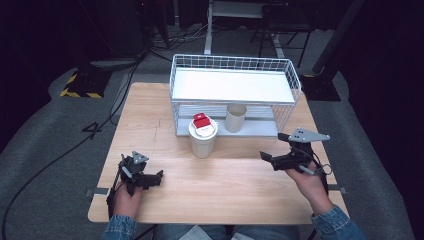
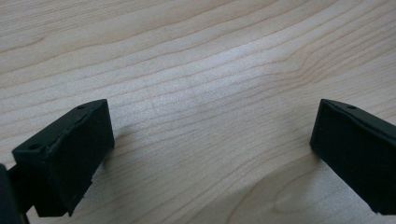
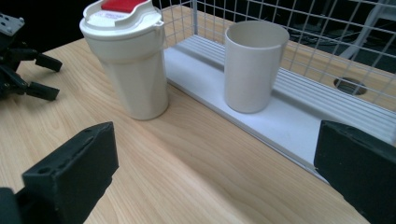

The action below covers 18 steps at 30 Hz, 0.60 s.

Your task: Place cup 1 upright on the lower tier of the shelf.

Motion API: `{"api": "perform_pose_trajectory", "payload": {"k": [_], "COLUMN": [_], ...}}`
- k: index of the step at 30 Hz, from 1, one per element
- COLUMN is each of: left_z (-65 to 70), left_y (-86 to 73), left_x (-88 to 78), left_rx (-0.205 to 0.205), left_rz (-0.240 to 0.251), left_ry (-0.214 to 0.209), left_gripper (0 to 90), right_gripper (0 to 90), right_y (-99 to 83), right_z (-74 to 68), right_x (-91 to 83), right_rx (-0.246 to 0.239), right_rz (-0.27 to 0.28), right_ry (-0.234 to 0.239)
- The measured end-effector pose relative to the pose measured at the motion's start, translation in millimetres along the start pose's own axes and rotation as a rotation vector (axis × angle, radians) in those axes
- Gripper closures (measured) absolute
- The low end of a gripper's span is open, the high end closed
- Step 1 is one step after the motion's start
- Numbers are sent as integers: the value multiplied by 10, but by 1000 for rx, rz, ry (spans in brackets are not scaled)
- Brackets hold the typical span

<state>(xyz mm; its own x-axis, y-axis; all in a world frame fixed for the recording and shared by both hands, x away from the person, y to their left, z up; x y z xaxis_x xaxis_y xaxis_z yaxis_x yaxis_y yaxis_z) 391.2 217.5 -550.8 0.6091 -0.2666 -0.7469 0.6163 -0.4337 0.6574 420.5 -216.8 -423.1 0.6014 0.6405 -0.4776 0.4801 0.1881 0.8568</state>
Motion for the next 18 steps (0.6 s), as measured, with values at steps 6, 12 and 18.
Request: {"api": "perform_pose_trajectory", "payload": {"k": [6,12,18], "left_z": [0,0,0], "left_y": [0,0,0], "left_x": [0,0,0], "left_rx": [0,1,0], "left_rz": [0,0,0], "left_ry": [0,0,0], "left_gripper": [1,1,1], "right_gripper": [2,5,7], "right_y": [-158,-335,-508], "right_z": [77,172,234], "right_x": [-176,-316,-429], "right_rx": [24,33,25], "right_rz": [-7,-17,-37], "right_ry": [-16,-23,-46]}}
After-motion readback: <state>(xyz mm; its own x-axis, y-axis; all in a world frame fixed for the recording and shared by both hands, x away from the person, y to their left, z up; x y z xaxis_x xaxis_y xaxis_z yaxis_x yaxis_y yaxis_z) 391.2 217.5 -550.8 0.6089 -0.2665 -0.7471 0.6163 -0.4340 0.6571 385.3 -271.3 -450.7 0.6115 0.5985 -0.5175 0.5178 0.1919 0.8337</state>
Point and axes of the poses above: each handheld gripper's, and its own axes: x roughly forward along the jaws, y roughly out of its top, z roughly to its right, the point moved 6 cm from there along x, roughly forward along the jaws, and after that the axes turned 11 degrees about x, right-handed, at the moved point
